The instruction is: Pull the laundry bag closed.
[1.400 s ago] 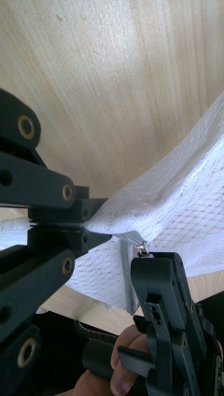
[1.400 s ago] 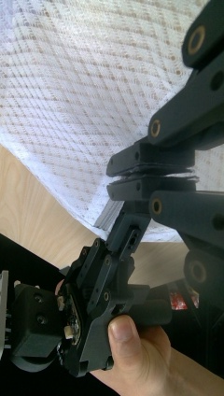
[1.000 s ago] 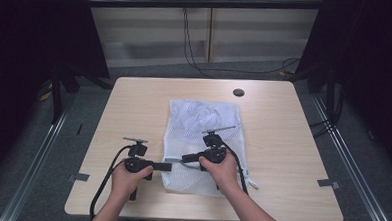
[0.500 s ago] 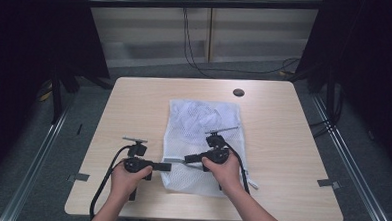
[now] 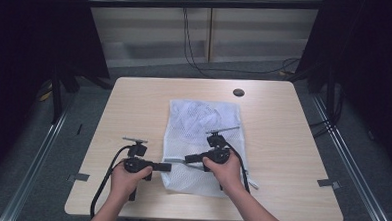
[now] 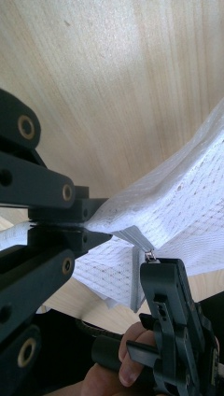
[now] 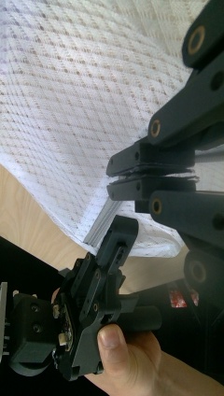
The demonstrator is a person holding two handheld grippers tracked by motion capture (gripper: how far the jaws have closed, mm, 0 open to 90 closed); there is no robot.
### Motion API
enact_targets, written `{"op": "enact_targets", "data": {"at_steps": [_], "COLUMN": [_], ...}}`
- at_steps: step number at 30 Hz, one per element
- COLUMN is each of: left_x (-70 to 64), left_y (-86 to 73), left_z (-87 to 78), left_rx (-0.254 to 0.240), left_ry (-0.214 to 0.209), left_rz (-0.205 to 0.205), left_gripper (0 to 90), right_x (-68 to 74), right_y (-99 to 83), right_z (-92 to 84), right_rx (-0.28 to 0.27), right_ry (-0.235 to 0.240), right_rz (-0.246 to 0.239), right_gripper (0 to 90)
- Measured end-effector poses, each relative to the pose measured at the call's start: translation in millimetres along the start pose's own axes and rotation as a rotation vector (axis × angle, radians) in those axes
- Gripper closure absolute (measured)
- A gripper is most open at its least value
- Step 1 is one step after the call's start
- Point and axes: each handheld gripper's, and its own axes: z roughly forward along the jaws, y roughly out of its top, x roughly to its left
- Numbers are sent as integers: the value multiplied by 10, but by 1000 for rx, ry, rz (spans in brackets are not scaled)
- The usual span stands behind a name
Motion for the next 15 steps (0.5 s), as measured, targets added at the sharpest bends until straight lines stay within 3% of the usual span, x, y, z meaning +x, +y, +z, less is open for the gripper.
{"op": "enact_targets", "data": {"at_steps": [4,5,6,14,15], "left_x": [-5,-26,-4,-20,-16], "left_y": [10,5,9,16,19], "left_z": [5,18,19,-10,-18], "left_rx": [1,-9,2,-3,1], "left_ry": [1,-7,-4,4,2], "left_rz": [-8,-41,-7,-36,-20], "left_gripper": [885,886,886,887,887], "right_x": [6,3,2,-23,-33], "right_y": [4,4,3,-9,-10], "right_z": [-9,-13,-18,-50,-58], "right_rx": [-1,-2,-2,2,0], "right_ry": [1,-2,-1,-6,-3], "right_rz": [2,-1,1,-2,1], "right_gripper": [867,867,867,867,867]}}
